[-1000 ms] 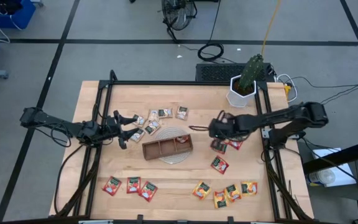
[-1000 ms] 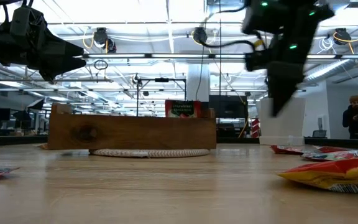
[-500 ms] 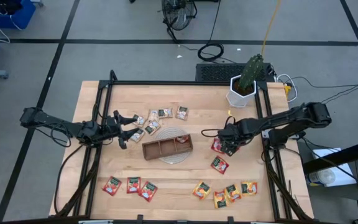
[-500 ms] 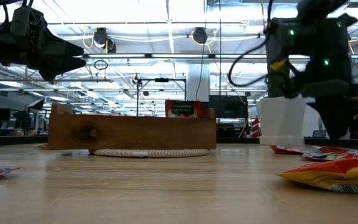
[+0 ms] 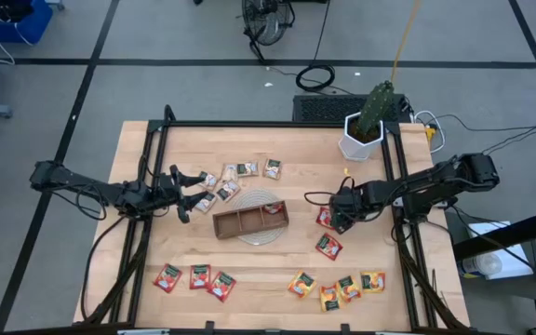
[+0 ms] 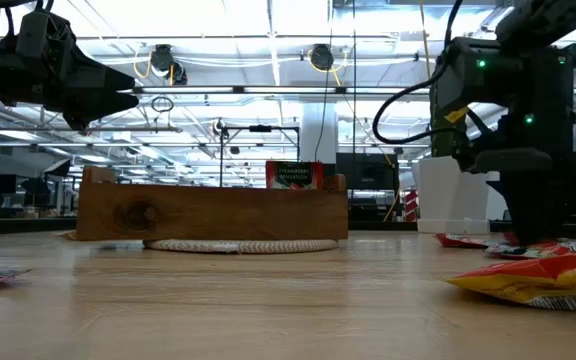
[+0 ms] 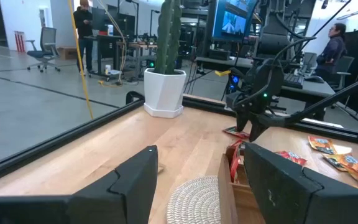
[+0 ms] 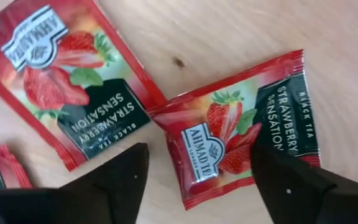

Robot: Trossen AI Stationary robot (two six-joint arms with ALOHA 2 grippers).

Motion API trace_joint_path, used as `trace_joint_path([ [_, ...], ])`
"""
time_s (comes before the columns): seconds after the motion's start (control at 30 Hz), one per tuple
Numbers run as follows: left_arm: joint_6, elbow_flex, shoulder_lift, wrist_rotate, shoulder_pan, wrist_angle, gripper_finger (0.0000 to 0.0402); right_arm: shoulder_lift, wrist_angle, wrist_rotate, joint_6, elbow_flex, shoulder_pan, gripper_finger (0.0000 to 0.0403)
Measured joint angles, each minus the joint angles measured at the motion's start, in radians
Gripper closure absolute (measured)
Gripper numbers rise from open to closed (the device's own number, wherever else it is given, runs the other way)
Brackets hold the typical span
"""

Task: Pick & Place Tea
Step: Put the red tea bag into the right section of the wood organizer

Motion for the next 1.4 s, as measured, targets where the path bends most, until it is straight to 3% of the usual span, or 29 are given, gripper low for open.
trace_joint_path([
  [0.33, 0.000, 0.000, 0.000, 0.000, 0.000, 0.000, 0.0162, -0.003, 0.011, -0.025, 0.056, -0.042, 0.000, 0.0285],
  [0.57, 0.000, 0.000, 0.000, 0.000, 0.000, 0.000, 0.0162, -0.001, 0.037, -0.026, -0.021, -0.038, 0.004, 0.0385],
  [0.77, 0.000, 0.000, 0.000, 0.000, 0.000, 0.000, 0.0162, -0.027, -0.001, 0.093, -0.085, 0.078, 0.055, 0.0386],
  [0.97, 0.000, 0.000, 0.000, 0.000, 0.000, 0.000, 0.0162, -0.037, 0.003, 0.385, -0.189, 0.292, 0.146, 0.0387],
  [1.17, 0.000, 0.000, 0.000, 0.000, 0.000, 0.000, 0.0162, 0.062, 0.249, 0.652, -0.519, 0.481, 0.244, 0.0387],
  [1.4, 0.000, 0.000, 0.000, 0.000, 0.000, 0.000, 0.0162, 0.310, 0.419, 0.745, -0.874, 0.643, 0.283, 0.0387],
])
